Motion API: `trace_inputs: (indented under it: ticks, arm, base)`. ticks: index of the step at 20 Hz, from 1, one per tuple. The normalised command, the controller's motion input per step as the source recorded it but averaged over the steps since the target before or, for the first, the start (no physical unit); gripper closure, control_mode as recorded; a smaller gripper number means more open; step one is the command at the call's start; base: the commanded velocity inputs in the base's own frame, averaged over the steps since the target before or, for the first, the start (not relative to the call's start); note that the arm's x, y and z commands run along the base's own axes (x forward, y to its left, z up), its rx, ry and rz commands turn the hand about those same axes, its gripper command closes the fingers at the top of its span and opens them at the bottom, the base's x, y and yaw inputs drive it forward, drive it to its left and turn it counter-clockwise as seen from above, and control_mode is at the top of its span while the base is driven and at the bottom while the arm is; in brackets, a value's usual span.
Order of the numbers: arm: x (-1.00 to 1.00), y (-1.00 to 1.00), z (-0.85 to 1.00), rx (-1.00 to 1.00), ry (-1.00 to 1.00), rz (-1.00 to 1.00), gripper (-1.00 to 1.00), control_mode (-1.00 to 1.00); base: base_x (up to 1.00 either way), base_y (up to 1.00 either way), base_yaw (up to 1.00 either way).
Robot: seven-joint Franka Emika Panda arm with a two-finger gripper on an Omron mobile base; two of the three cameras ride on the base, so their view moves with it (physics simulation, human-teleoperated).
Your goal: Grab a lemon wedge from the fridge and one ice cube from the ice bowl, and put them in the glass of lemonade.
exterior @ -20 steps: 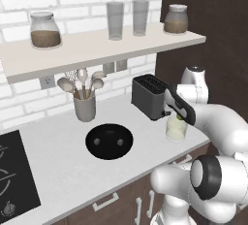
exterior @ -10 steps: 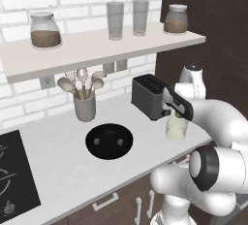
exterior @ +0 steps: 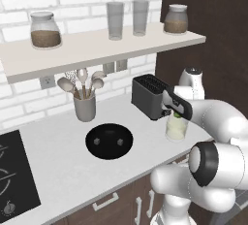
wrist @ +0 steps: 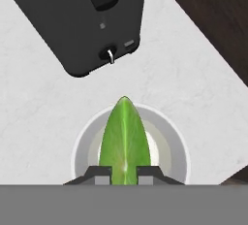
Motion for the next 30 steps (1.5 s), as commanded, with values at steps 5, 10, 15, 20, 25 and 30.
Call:
trace_inputs:
  ticks: [5, 10, 15, 20, 25, 30]
  arm:
    - [0.0, 0.0, 0.0, 0.0, -0.01, 0.0, 1.0, -1.0]
    - [0.0, 0.0, 0.0, 0.0, 0.0, 0.0, -1.0, -1.0]
    - [0.0, 0.0, 0.0, 0.0, 0.0, 0.0, -1.0, -1.0]
    - [0.0, 0.0, 0.0, 0.0, 0.0, 0.0, -1.0, -1.0]
    - [0.0, 0.0, 0.0, 0.0, 0.0, 0.0, -1.0, -1.0]
    - [-0.03, 0.0, 0.16, 0.03, -0.01, 0.0, -1.0, -1.0]
  base:
    - [0.0, 0.0, 0.0]
    - [0.0, 0.0, 0.0]
    - [0.0, 0.0, 0.0]
    - [0.0, 0.0, 0.0]
    - [0.0, 0.0, 0.0]
    - [0.0, 0.0, 0.0]
